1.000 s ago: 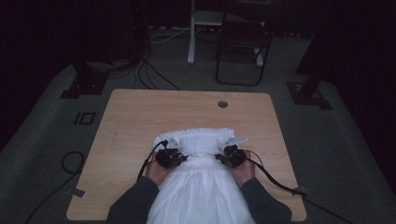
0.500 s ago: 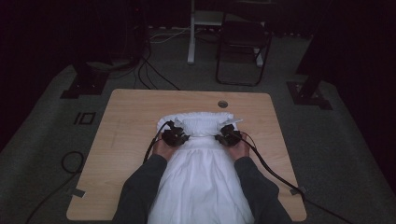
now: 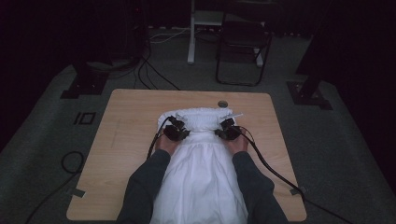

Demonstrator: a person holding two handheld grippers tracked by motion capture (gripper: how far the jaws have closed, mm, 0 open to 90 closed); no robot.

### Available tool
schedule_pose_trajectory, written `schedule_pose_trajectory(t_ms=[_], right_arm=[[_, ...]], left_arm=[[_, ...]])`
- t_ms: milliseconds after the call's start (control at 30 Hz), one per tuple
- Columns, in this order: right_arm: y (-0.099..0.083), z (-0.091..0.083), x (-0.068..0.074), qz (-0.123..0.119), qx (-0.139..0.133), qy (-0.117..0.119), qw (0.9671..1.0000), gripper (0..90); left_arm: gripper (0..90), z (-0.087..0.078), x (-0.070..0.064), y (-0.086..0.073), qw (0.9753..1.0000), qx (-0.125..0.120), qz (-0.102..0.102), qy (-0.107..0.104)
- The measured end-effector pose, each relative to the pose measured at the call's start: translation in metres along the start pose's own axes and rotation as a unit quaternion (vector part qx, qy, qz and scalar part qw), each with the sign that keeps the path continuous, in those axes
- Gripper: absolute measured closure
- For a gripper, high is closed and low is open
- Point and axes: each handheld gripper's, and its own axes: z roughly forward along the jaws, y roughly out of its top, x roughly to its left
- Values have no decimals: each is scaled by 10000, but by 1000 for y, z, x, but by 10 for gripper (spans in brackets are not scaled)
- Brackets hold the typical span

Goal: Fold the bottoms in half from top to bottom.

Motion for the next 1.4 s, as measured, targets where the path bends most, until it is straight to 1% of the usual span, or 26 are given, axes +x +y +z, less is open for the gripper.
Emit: schedule_pose_trajectory(t_ms=[33, 100, 133, 200, 300, 333, 400, 433, 500, 567, 633, 667, 700, 767, 833, 900, 967, 1033, 1100, 1133, 1167, 1200, 1233, 1300, 1333, 1400], right_arm=[[0, -1, 0, -9, 17, 13, 10000, 843], [2, -6, 2, -109, -13, -4, 9999, 844], [3, -10, 4, -172, -43, -6, 9998, 845], [6, -23, 8, -355, -178, 16, 9992, 845], [14, -50, 13, -568, -446, 126, 9973, 844], [16, -60, 15, -601, -558, 179, 9965, 845], [19, -83, 18, -581, -790, 354, 9946, 844], [20, -95, 21, -583, -885, 428, 9934, 844], [17, -117, 28, -670, -1013, 530, 9912, 844], [12, -135, 37, -804, -1059, 559, 9895, 844], [4, -150, 46, -919, -1067, 619, 9881, 844], [-1, -156, 50, -972, -1081, 663, 9872, 844], [-7, -161, 53, -988, -1070, 732, 9866, 844], [-23, -165, 61, -1003, -974, 866, 9864, 843], [-40, -163, 69, -1087, -793, 893, 9869, 843], [-58, -155, 75, -1118, -568, 936, 9877, 842], [-76, -146, 79, -1069, -346, 1020, 9884, 841], [-92, -134, 84, -1044, -89, 1083, 9886, 841], [-105, -122, 87, -1035, 153, 1106, 9883, 840], [-111, -116, 88, -1005, 235, 1108, 9885, 839], [-114, -112, 89, -978, 313, 1098, 9886, 839], [-117, -109, 90, -981, 333, 1053, 9890, 838], [-118, -107, 90, -958, 346, 1006, 9897, 838], [-119, -104, 90, -928, 354, 1025, 9898, 837], [-119, -103, 90, -930, 352, 1009, 9899, 838], [-118, -101, 88, -936, 337, 989, 9901, 838]], left_arm=[[837, -3, 1, 1, 10000, -20, -49, -47], [840, -11, 1, 4, 9999, -96, -64, -121], [841, -17, 0, 6, 9998, -123, -20, -149], [842, -33, -3, 11, 9994, -269, 81, -185], [842, -63, -9, 18, 9977, -584, 178, -308], [842, -75, -13, 20, 9968, -689, 216, -346], [841, -98, -22, 23, 9943, -891, 334, -477], [841, -110, -28, 23, 9931, -958, 452, -503], [841, -130, -42, 21, 9902, -1088, 649, -580], [841, -148, -55, 15, 9881, -1123, 833, -647], [840, -159, -66, 5, 9864, -1113, 968, -729], [839, -162, -71, -2, 9856, -1113, 1003, -786], [839, -165, -74, -9, 9854, -1089, 1003, -846], [839, -164, -80, -25, 9860, -966, 972, -947], [838, -157, -86, -43, 9872, -733, 999, -1003], [837, -145, -90, -63, 9886, -476, 896, -1113], [836, -131, -92, -82, 9901, -183, 821, -1123], [837, -116, -91, -98, 9907, 64, 652, -1195], [837, -101, -92, -110, 9908, 324, 634, -1150], [836, -95, -92, -115, 9911, 395, 637, -1101], [836, -91, -92, -118, 9912, 352, 654, -1091], [836, -91, -90, -118, 9912, 318, 606, -1133], [836, -91, -90, -117, 9915, 333, 621, -1097], [834, -90, -94, -116, 9918, 321, 839, -914], [833, -90, -95, -115, 9918, 320, 891, -857], [833, -88, -93, -114, 9921, 279, 919, -808]])
